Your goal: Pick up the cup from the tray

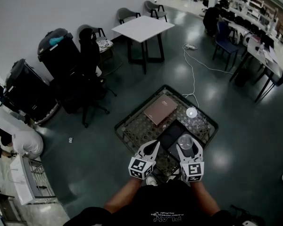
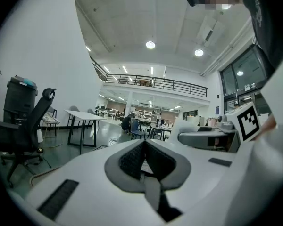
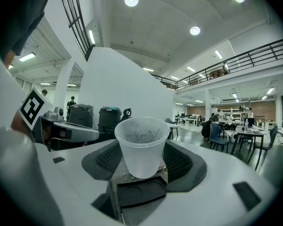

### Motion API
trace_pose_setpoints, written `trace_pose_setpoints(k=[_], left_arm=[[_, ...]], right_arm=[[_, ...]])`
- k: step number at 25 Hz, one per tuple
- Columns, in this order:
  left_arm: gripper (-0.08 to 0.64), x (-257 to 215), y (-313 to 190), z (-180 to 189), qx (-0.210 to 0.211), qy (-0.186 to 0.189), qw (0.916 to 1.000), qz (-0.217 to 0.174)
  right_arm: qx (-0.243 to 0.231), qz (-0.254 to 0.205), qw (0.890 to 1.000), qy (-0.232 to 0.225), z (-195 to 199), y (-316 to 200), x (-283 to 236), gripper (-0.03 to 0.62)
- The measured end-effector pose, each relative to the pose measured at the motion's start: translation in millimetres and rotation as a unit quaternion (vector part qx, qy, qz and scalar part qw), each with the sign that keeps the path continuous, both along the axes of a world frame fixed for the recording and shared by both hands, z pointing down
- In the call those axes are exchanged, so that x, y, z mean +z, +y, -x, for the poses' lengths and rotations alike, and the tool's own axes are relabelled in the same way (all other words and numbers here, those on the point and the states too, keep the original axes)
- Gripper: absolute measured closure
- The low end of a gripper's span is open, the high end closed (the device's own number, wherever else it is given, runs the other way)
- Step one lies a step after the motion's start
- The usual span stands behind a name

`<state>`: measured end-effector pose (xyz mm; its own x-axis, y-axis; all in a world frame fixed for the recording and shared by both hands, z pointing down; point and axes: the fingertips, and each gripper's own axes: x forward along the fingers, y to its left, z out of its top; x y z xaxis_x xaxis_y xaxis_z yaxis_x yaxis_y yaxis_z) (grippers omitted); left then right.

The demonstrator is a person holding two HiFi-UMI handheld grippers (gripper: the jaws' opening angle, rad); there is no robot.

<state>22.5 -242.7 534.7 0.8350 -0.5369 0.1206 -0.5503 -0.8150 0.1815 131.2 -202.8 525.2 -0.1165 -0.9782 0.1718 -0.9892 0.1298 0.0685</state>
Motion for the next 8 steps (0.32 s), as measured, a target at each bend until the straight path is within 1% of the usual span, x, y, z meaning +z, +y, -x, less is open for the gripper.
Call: trace_pose_setpoints(k=[4, 8], left_arm=[[0.551, -0.1, -1.2, 3.8, -0.003, -0.002, 1.0000, -0.001], [0.551, 2.5, -9.1, 12.3, -0.015, -0.006, 0.9999, -0.001]], right_arm=[[-0.007, -0.007, 1.000, -0.008, 4.3, 2.0, -1.2, 0.308], [-0.015, -0.014, 1.000, -0.013, 6.2, 2.4, -1.8, 0.308]])
